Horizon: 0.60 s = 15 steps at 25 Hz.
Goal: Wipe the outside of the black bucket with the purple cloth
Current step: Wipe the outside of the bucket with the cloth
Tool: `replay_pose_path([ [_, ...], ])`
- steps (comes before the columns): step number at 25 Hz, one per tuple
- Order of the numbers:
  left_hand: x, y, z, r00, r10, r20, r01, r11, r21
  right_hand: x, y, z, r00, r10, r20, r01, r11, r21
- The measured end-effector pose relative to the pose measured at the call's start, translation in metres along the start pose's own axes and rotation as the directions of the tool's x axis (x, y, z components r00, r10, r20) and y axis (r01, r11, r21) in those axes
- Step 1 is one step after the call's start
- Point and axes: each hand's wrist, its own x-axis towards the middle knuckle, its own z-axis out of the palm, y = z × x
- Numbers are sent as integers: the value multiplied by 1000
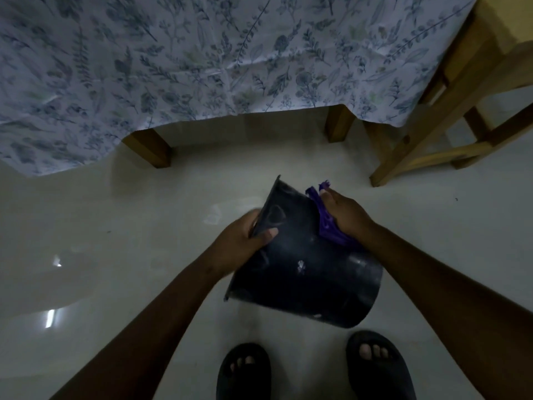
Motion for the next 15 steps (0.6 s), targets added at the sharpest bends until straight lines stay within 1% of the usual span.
replay_pose_path([
  [1,-6,-8,4,996,28,-80,-18,992,123,3,0,4,999,15,48,-15,1000,-14],
  [2,-7,-13,8,981,54,-186,-13,977,215,-1,-1,12,998,0,58,3,999,-40],
  [3,-3,-13,11,961,75,-265,-4,966,259,-12,-2,19,999,-42,19,43,998,-56],
  [4,6,-11,12,952,79,-297,4,963,268,-29,-4,26,994,-90,-62,86,994,-69],
  [5,15,-5,14,949,69,-306,19,961,276,-53,-7,36,978,-139,-155,124,987,-103],
  [6,25,1,15,950,51,-309,40,958,284,-81,-11,48,958,-195,-209,161,972,-168],
  [8,40,11,18,956,35,-291,56,953,298,-129,-16,77,925,-330,-188,242,894,-378],
  [9,43,14,19,960,45,-276,43,952,303,-134,-16,85,909,-377,-180,267,855,-444],
  [10,43,15,20,964,51,-261,31,953,303,-125,-21,83,894,-403,-194,280,843,-460],
  [11,43,16,20,966,53,-254,24,955,294,-106,-24,75,890,-400,-220,275,855,-440],
  [12,43,14,19,965,54,-257,22,958,285,-82,-26,63,907,-353,-228,247,887,-391],
  [14,40,8,16,961,48,-272,32,959,282,-44,-21,34,955,-205,-215,165,967,-193],
  [15,39,5,16,957,49,-287,37,957,286,-39,-13,29,963,-175,-207,149,979,-136],
])
